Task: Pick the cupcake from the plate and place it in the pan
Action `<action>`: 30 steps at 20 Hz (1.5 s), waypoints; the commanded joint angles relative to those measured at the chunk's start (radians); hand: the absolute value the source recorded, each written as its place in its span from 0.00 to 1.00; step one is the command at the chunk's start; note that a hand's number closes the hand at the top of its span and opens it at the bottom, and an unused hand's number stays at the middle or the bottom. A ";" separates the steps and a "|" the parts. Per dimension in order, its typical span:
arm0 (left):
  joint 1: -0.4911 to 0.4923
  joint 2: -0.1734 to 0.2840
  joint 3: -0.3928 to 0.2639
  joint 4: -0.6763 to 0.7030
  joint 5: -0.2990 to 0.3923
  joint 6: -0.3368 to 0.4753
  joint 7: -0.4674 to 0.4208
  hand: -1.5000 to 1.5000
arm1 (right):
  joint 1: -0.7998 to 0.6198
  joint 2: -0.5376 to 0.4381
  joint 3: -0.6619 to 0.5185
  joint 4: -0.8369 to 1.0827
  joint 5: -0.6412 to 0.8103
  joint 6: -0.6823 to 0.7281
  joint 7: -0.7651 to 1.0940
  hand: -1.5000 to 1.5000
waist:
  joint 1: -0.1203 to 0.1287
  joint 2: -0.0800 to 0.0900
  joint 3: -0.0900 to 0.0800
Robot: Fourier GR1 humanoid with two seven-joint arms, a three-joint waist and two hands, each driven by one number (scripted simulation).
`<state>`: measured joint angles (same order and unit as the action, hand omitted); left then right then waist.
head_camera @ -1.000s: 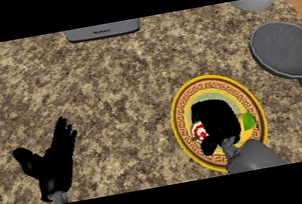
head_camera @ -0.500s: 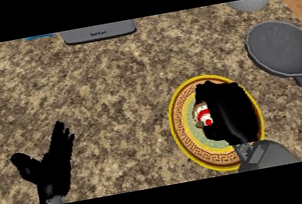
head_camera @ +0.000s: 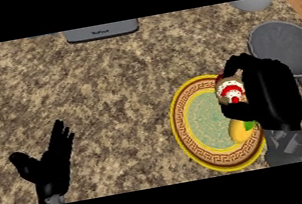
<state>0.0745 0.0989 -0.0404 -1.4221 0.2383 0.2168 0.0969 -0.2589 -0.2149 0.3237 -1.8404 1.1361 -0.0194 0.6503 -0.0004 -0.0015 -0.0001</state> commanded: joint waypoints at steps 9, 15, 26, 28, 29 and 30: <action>-0.009 -0.007 -0.015 -0.045 -0.016 0.000 0.055 0.50 | -0.188 -0.117 -0.378 0.467 -0.196 -0.190 -0.333 1.00 | 0.013 0.006 0.001; -0.011 -0.059 -0.049 -0.019 -0.049 0.028 0.024 0.50 | -0.344 -0.182 -0.490 0.865 -0.221 -0.343 -0.530 1.00 | 0.032 0.013 0.002; -0.014 -0.023 -0.053 -0.046 -0.049 -0.018 0.038 0.50 | -0.507 -0.306 -0.675 1.387 -0.335 -0.498 -0.867 1.00 | 0.079 0.032 0.007; -0.047 0.000 -0.019 -0.019 -0.015 -0.054 0.036 0.50 | -0.498 -0.352 -0.604 1.470 -0.200 -0.479 -0.704 0.00 | 0.085 0.037 0.004; -0.072 -0.025 -0.038 -0.020 -0.033 -0.024 0.052 0.50 | -0.520 -0.350 -0.618 1.503 -0.228 -0.422 -0.716 0.00 | 0.094 0.044 0.006; -0.069 -0.020 -0.035 -0.019 -0.033 -0.025 0.055 0.50 | -0.556 -0.359 -0.630 1.527 -0.253 -0.352 -0.727 0.00 | 0.094 0.041 0.006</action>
<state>0.0184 0.0832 -0.0658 -1.4366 0.2101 0.1896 0.1388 -0.7661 -0.5333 -0.2950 -0.4376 0.8823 -0.4618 -0.0837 0.0775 0.0331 0.0048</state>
